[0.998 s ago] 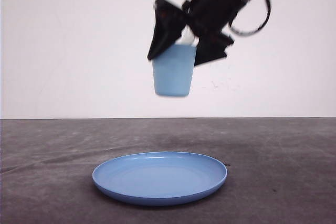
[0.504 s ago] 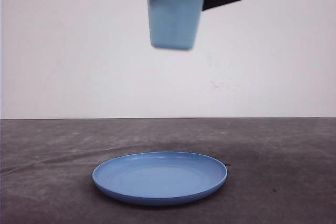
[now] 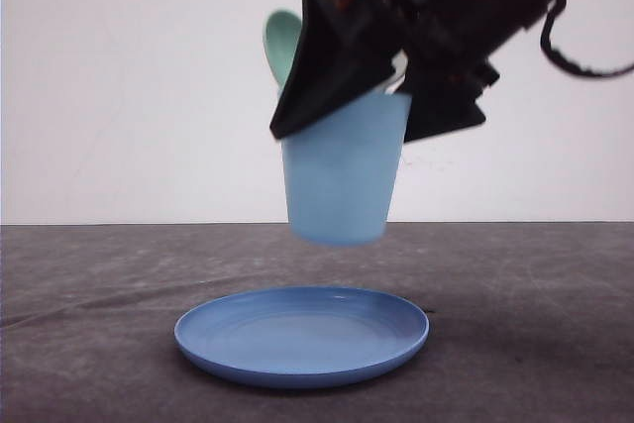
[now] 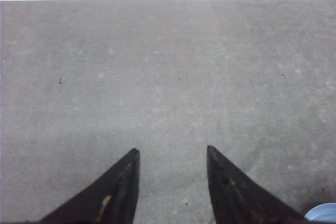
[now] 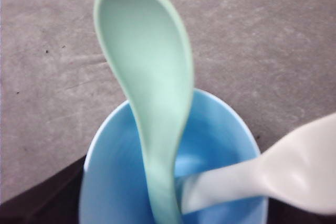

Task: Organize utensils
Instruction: 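Lift the cup with the right gripper and move it over the plate, then lower the cup onto the plate center and open the right gripper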

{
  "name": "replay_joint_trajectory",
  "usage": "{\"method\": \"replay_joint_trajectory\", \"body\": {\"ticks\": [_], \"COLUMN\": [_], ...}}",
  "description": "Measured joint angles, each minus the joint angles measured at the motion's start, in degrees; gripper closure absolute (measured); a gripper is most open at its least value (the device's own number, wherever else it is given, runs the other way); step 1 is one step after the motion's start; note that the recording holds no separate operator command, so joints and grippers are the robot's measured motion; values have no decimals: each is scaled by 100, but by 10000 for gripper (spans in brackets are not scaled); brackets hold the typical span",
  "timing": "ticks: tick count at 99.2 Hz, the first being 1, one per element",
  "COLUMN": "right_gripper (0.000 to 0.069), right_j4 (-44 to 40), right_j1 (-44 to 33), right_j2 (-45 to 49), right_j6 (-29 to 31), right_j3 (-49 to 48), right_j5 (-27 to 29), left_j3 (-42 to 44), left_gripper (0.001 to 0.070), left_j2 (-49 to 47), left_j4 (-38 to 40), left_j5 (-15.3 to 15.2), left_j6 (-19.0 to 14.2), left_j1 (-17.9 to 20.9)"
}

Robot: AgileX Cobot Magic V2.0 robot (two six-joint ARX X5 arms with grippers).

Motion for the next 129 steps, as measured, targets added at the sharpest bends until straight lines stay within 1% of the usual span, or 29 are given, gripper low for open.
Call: {"method": "replay_joint_trajectory", "body": {"ticks": [44,72,90,94,98,103,107,117,129], "right_gripper": [199,199,198,185,151,82,9,10,10], "right_j4": [789,1001,1014,1014,1012,1010,1008,879,361], "right_j1": [50,105,107,107,107,107,107,105,48], "right_j2": [1058,1438,1447,1447,1447,1447,1447,1434,1235], "right_j6": [48,96,105,105,105,107,109,133,138], "right_j3": [0,0,0,0,0,0,0,0,0], "right_j5": [-22,-24,-24,-24,-26,-26,-28,-22,-24], "left_j3": [0,0,0,0,0,0,0,0,0], "left_gripper": [477,477,477,477,477,477,477,477,477], "left_j2": [0,0,0,0,0,0,0,0,0], "left_j4": [0,0,0,0,0,0,0,7,9], "left_j5": [0,0,0,0,0,0,0,0,0], "left_j6": [0,0,0,0,0,0,0,0,0], "left_j1": [0,0,0,0,0,0,0,0,0]}}
